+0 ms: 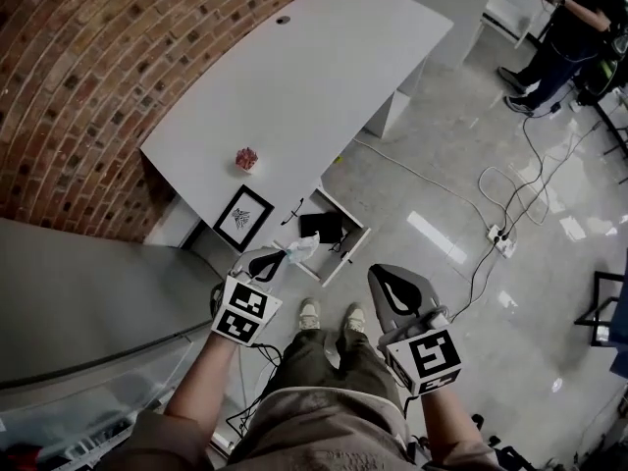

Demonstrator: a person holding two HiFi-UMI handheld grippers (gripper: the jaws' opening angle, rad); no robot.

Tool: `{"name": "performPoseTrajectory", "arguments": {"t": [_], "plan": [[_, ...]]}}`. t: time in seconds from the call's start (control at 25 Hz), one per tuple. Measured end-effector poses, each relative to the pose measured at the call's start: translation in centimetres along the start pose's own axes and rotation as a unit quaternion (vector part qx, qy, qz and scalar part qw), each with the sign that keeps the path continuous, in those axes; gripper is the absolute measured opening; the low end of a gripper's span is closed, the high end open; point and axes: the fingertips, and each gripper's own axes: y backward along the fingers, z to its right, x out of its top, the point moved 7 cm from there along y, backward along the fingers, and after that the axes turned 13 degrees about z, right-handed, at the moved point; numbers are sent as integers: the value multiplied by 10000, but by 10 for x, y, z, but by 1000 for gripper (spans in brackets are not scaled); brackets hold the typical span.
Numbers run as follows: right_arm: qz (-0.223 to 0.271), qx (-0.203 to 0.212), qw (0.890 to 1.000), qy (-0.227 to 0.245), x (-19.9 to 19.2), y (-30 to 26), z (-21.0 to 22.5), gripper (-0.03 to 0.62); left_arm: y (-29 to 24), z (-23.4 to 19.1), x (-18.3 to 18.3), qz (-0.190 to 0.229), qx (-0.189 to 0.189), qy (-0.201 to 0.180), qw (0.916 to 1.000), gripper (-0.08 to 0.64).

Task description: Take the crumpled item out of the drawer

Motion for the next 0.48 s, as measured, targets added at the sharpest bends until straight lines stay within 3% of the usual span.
{"name": "performPoseTrajectory", "arguments": {"t": [0.2, 0.48], "plan": [[368, -51, 9987, 360, 42, 14, -17, 28, 50, -2, 50, 770, 343, -31, 9964, 2], [812, -102, 9921, 951, 96, 33, -35, 28, 108, 1, 105, 1669, 618, -372, 9833, 2]]}}
